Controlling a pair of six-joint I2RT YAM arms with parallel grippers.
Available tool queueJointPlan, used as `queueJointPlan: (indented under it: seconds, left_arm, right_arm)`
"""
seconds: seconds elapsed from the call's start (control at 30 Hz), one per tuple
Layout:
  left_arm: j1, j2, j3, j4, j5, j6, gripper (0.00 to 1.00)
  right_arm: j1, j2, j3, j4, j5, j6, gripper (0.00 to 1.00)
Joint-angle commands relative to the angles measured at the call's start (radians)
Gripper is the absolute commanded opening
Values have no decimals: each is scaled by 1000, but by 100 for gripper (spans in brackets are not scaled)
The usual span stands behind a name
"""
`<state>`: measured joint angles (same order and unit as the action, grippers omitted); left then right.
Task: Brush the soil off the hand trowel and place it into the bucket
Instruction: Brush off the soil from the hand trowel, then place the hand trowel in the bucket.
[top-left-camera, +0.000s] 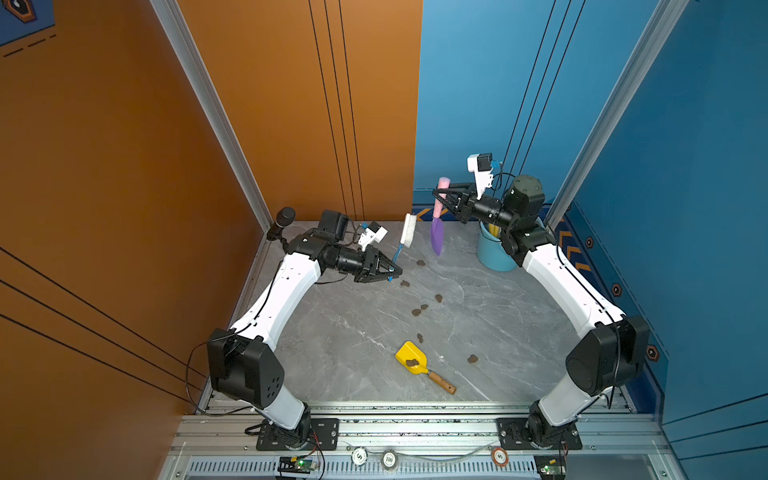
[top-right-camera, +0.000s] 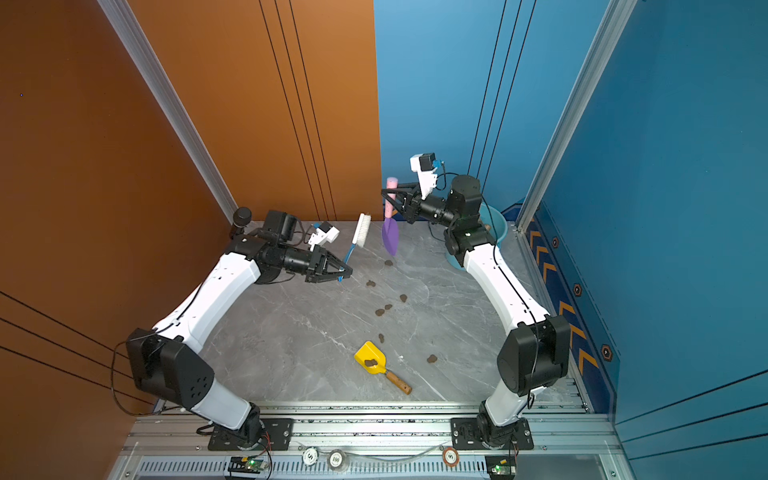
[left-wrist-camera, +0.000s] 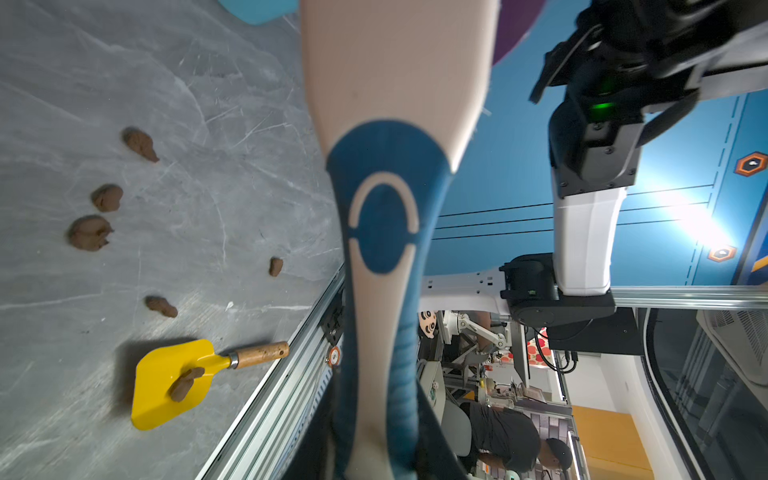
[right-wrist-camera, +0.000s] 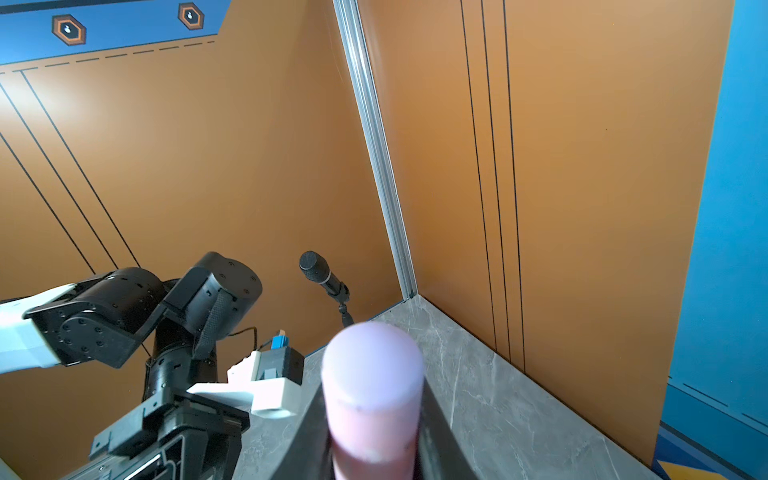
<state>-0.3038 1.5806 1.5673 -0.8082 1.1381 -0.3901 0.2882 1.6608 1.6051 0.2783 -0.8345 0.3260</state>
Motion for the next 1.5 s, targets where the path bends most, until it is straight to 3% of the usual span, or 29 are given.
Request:
queueJointPlan:
  seconds: [0.0,0.33,0.47,0.63,0.83,0.97,1.13,1.47]
  left_arm:
    - [-46,32,45,-1,61,-18,0]
    - [-237,96,-29,-1,45,-11,0]
    - [-266,131,-41,0,21,-5,0]
    - [-218,132,-39,0,-65,-10,0]
    - [-107,111,-55,0,-204,-12,0]
    - [-75,87,-49,11,-303,3,0]
    - [-66,83,-73,125,-358,-64,0]
    - [-65,209,-29,181,-367,-113,0]
  right_arm:
    - [12,2,13,82,-4,41,9]
    - [-1,35,77,134,39,62,9]
    - [-32,51,94,124,152,41,8]
    - [-69,57,88,60,424,-44,8]
    - [-98,100,148,-49,748,-258,8]
    - [-167,151,143,-33,877,-292,9]
    - [-260,241,135,-46,888,-263,9]
    - [-313,358,-14,11,851,-193,15]
